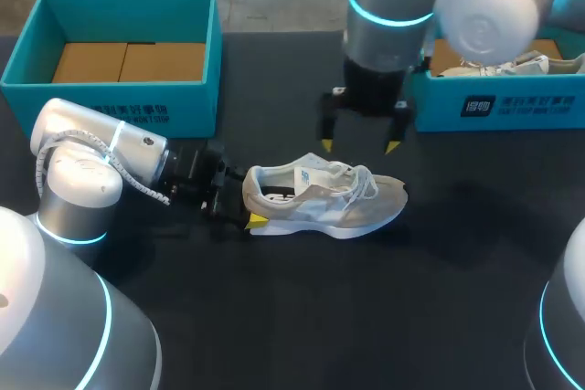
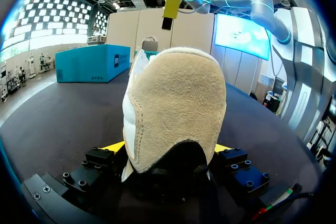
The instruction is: Take the shoe out of the shoebox, open the shoe tongue, remove and reinsert the insole, then place the shoe into the shoebox
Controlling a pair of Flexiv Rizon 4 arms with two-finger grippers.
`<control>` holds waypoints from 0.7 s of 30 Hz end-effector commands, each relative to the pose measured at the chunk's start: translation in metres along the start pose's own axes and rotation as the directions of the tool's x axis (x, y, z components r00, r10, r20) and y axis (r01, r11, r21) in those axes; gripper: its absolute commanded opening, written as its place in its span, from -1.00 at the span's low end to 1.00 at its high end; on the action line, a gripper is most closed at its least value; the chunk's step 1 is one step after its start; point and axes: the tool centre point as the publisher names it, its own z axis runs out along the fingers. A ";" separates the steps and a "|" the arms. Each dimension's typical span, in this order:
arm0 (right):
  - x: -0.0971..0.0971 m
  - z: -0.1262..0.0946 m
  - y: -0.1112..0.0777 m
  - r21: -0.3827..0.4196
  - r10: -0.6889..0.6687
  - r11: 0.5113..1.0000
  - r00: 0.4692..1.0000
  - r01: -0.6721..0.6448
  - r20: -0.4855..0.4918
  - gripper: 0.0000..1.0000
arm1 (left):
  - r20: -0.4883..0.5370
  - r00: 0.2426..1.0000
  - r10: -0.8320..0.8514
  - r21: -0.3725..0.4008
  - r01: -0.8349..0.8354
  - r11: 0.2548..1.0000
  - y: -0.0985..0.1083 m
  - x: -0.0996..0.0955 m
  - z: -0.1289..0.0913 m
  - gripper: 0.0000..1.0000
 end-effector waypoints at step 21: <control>0.036 0.028 -0.013 0.081 0.033 0.996 0.996 -0.039 0.078 1.00 | -0.001 1.000 0.000 -0.001 0.000 1.000 0.001 -0.001 0.001 -1.00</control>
